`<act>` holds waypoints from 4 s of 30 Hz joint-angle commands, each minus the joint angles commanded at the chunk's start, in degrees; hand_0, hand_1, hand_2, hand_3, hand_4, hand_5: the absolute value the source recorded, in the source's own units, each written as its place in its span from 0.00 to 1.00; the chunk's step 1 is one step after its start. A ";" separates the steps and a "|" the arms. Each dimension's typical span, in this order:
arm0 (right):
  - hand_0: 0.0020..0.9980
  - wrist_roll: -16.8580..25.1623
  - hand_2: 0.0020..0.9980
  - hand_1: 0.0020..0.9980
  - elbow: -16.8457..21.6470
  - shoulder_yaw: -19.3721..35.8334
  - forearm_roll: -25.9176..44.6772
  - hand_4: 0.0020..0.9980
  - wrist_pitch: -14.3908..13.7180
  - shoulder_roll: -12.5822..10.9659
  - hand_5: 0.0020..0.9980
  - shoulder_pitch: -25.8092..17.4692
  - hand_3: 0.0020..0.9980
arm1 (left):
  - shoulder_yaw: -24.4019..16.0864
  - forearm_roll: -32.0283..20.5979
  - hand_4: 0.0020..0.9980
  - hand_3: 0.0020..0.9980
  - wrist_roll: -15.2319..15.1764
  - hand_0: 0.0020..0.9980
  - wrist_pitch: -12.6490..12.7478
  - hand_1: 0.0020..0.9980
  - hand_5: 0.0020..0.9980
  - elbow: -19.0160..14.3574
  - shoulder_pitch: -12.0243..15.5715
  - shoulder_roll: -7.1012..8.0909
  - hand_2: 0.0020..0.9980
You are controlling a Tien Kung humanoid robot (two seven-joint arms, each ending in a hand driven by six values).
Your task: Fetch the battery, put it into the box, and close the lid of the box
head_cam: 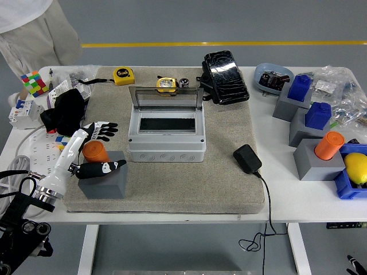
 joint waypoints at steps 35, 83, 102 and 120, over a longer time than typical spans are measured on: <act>0.63 -0.05 0.64 0.65 0.00 0.48 -0.05 0.93 0.05 0.06 0.48 -0.26 0.55 | 0.05 -6.70 0.95 0.51 -1.35 0.30 -2.12 0.30 0.00 -1.15 0.41 -0.52 0.41; 0.63 0.03 0.64 0.64 0.00 0.74 -0.03 0.92 -0.09 0.31 0.47 -0.24 0.55 | 1.55 -8.91 0.97 0.45 -3.31 0.14 -2.84 0.14 0.00 -3.41 -1.65 0.12 0.26; 0.63 0.04 0.64 0.64 0.00 0.38 0.18 0.92 -0.68 0.61 0.47 -0.24 0.55 | 15.10 10.02 1.00 0.44 6.44 0.13 -0.19 0.13 0.00 -7.78 -21.56 6.17 0.25; 0.62 -0.03 0.64 0.64 0.00 -0.95 1.14 0.92 -1.06 0.83 0.47 -0.22 0.55 | 29.16 23.49 1.00 0.44 19.27 0.12 2.49 0.13 0.00 3.21 -38.19 0.67 0.25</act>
